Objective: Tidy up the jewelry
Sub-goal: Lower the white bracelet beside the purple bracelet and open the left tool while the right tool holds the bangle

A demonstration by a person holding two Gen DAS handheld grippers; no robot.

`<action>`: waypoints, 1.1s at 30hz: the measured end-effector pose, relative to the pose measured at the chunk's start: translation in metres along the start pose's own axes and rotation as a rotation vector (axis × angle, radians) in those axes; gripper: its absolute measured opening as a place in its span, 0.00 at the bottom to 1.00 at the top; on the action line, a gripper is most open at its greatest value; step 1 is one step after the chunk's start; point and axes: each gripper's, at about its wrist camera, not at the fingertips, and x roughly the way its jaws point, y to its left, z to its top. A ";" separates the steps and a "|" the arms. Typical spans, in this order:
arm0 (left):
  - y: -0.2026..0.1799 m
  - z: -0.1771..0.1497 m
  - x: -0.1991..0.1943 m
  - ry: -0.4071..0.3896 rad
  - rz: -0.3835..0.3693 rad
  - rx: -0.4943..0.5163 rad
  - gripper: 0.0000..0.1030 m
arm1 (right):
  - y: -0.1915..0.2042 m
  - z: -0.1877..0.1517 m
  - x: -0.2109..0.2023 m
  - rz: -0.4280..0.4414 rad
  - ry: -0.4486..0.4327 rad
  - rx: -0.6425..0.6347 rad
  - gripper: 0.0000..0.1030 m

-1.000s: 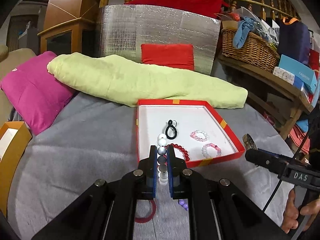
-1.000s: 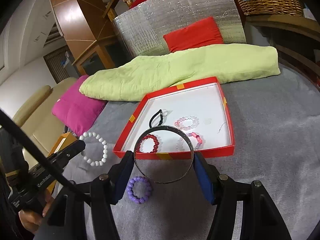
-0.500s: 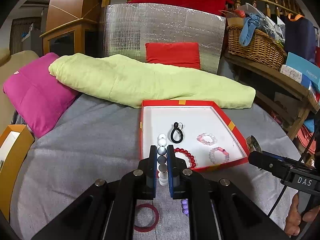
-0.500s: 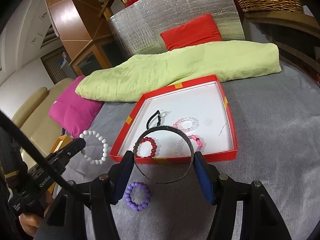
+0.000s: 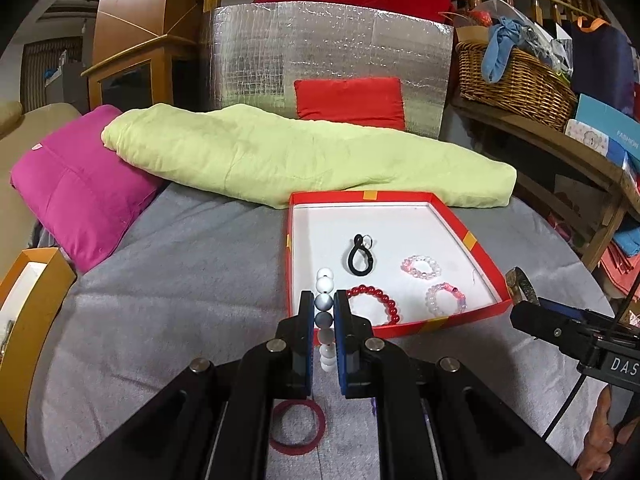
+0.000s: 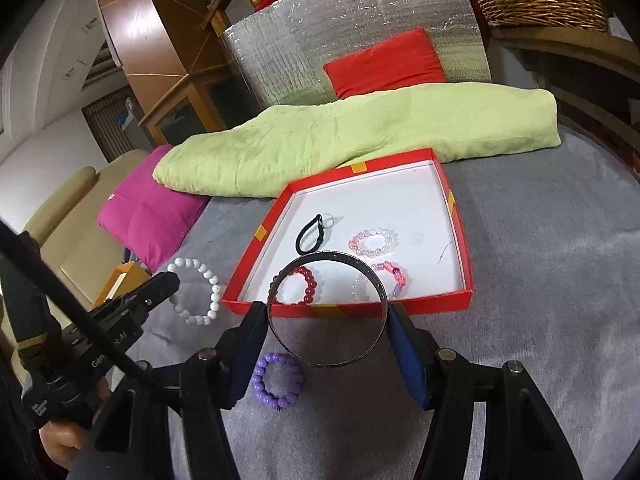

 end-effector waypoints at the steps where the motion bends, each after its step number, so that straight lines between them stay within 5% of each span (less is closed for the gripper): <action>1: 0.000 -0.001 0.000 0.005 0.008 0.005 0.09 | -0.001 -0.001 0.002 -0.002 0.009 0.002 0.62; 13: 0.020 -0.019 0.011 0.132 0.111 0.008 0.09 | -0.013 -0.030 0.040 -0.162 0.287 -0.095 0.62; 20: 0.034 -0.028 0.020 0.200 0.141 -0.011 0.09 | -0.026 -0.033 0.048 -0.246 0.304 -0.093 0.62; 25: 0.064 -0.031 0.025 0.231 0.121 -0.103 0.09 | -0.027 -0.031 0.052 -0.265 0.300 -0.111 0.63; 33: 0.081 -0.049 0.056 0.370 -0.038 -0.185 0.09 | -0.025 -0.031 0.053 -0.273 0.301 -0.129 0.64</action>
